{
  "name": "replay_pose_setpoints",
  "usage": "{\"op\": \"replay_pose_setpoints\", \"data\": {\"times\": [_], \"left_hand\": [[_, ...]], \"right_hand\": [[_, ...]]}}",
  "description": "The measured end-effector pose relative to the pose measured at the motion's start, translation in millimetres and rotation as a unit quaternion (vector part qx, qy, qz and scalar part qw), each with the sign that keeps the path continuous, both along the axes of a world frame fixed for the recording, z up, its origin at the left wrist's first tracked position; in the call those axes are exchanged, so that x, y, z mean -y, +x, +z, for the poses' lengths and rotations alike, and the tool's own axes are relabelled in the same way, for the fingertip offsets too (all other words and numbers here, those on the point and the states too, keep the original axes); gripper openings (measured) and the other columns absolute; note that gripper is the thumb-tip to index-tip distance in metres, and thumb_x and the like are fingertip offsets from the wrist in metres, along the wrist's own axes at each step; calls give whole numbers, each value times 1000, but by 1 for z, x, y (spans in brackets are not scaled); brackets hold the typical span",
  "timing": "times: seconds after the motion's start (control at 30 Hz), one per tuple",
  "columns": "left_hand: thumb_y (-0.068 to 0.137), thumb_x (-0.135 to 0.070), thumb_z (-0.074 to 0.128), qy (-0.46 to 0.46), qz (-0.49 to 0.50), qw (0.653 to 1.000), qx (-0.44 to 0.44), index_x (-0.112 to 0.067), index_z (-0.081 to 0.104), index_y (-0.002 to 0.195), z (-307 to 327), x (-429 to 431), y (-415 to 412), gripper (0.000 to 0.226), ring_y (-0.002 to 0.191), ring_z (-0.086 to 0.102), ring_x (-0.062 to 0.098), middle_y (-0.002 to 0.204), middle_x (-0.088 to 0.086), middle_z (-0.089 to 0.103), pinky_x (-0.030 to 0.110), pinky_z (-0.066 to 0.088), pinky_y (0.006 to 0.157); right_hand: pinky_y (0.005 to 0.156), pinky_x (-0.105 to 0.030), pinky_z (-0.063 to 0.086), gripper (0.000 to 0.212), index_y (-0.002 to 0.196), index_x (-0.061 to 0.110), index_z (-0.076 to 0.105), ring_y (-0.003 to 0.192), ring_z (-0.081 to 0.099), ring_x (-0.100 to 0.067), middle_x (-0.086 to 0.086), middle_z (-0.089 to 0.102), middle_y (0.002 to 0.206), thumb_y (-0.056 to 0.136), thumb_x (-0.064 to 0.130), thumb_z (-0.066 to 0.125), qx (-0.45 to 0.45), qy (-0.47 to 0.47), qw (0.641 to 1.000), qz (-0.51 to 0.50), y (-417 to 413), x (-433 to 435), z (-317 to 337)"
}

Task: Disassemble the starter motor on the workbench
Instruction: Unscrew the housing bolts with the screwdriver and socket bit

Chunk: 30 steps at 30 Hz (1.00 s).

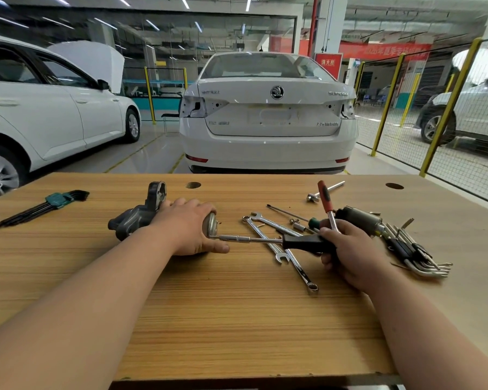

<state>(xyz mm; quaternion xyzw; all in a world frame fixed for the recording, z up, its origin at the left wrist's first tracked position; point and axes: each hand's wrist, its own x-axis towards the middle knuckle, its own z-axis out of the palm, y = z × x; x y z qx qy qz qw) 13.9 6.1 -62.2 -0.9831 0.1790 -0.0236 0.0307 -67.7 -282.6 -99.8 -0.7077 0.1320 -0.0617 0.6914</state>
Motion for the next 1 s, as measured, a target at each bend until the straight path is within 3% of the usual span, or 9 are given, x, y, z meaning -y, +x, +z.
{"op": "replay_pose_setpoints", "data": {"times": [0.13, 0.2, 0.27, 0.43, 0.57, 0.67, 0.73, 0.87, 1.0], "left_hand": [[50, -97, 9, -16, 10, 1000, -6, -39, 33, 140, 2, 1, 1, 110, 130, 35, 24, 143, -4, 41, 49, 21, 107], [53, -95, 5, -16, 12, 1000, -5, -38, 34, 140, 3, 2, 2, 108, 129, 36, 25, 142, -3, 43, 49, 22, 106], [55, -93, 7, -9, 14, 1000, -6, -38, 35, 140, 3, 3, 2, 105, 129, 36, 25, 142, -3, 43, 49, 23, 106], [52, -94, 15, -8, 24, 1000, -8, -39, 35, 139, 3, 4, 0, 105, 129, 36, 25, 143, -3, 43, 48, 23, 106], [59, -92, 28, 3, 22, 1000, -6, -39, 34, 140, 4, 3, -1, 97, 129, 36, 25, 143, -4, 43, 47, 23, 106], [54, -94, 31, 3, 18, 1000, -10, -38, 34, 140, 4, 4, -3, 102, 129, 35, 25, 142, -4, 43, 47, 23, 106], [49, -94, 31, -1, 19, 1000, -15, -38, 33, 140, 5, 5, -5, 107, 130, 35, 25, 142, -3, 42, 48, 23, 106], [54, -93, 37, -1, 18, 1000, -7, -37, 34, 139, 4, 4, -6, 102, 129, 35, 25, 142, -3, 43, 48, 23, 106], [60, -90, 44, -5, 16, 1000, 5, -37, 34, 138, 2, 4, -6, 94, 129, 35, 25, 140, -2, 43, 48, 22, 107]], "right_hand": [[66, -37, 55, 36, 112, 23, 58, 91, 67, -31, -16, 61, 113, 93, -7, 52, 33, 83, 995, 35, 1, 4, 0], [85, -44, 56, 47, 111, 25, 57, 106, 62, -35, -15, 58, 120, 89, -16, 48, 35, 105, 993, 41, 2, 3, 0], [90, -46, 54, 49, 111, 25, 56, 109, 60, -36, -16, 56, 122, 88, -18, 46, 38, 109, 992, 44, 1, 2, 0], [65, -35, 57, 27, 110, 16, 58, 94, 68, -29, -16, 62, 111, 94, -4, 50, 39, 149, 988, 3, 0, -1, 4], [68, -40, 56, 15, 111, 9, 58, 61, 71, -12, -3, 70, 67, 95, 9, 57, 13, 291, 956, -45, 6, -5, 3], [59, -38, 58, 17, 110, 10, 60, 64, 72, -14, -3, 72, 68, 94, 17, 61, 0, 344, 938, -44, 6, -7, 5], [56, -37, 59, 20, 111, 7, 60, 66, 73, -15, -5, 72, 72, 94, 17, 61, 0, 339, 940, -37, 6, -5, 4], [68, -40, 60, 20, 112, 12, 58, 66, 72, -15, -2, 71, 69, 96, 22, 58, -9, 248, 969, -12, 11, -1, 0], [55, -35, 57, 28, 107, 15, 59, 65, 73, -24, -9, 72, 83, 99, 40, 49, -39, 100, 994, -27, 16, -4, 5]]}}
